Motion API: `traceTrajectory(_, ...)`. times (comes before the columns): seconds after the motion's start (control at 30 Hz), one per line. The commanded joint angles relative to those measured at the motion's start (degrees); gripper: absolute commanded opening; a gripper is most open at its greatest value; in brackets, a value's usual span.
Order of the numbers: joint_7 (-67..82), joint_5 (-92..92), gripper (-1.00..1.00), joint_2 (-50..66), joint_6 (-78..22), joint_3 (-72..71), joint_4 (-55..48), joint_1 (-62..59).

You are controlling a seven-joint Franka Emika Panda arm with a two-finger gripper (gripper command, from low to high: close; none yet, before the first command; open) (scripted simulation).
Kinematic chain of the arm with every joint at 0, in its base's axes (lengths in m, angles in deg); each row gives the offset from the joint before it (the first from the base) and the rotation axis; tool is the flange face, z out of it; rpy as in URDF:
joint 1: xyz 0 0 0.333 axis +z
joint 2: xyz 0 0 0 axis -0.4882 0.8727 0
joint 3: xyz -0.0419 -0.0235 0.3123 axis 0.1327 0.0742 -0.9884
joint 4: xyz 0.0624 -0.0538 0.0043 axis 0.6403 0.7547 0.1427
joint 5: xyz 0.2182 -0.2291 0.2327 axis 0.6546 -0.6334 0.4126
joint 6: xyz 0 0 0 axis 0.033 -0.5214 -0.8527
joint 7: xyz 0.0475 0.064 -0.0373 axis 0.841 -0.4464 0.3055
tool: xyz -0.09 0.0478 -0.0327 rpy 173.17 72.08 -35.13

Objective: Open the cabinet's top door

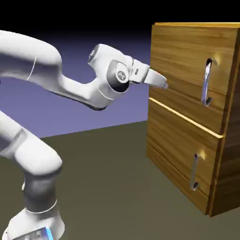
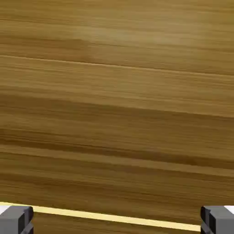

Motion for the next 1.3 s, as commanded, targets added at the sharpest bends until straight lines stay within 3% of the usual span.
traceTrajectory(0.0,-1.9,-2.5,0.0,-0.3,-0.1,1.0,-0.5,0.9)
traceTrajectory(1.27,-72.8,-97.2,0.0,-10.8,-2.1,37.5,-21.4,33.9)
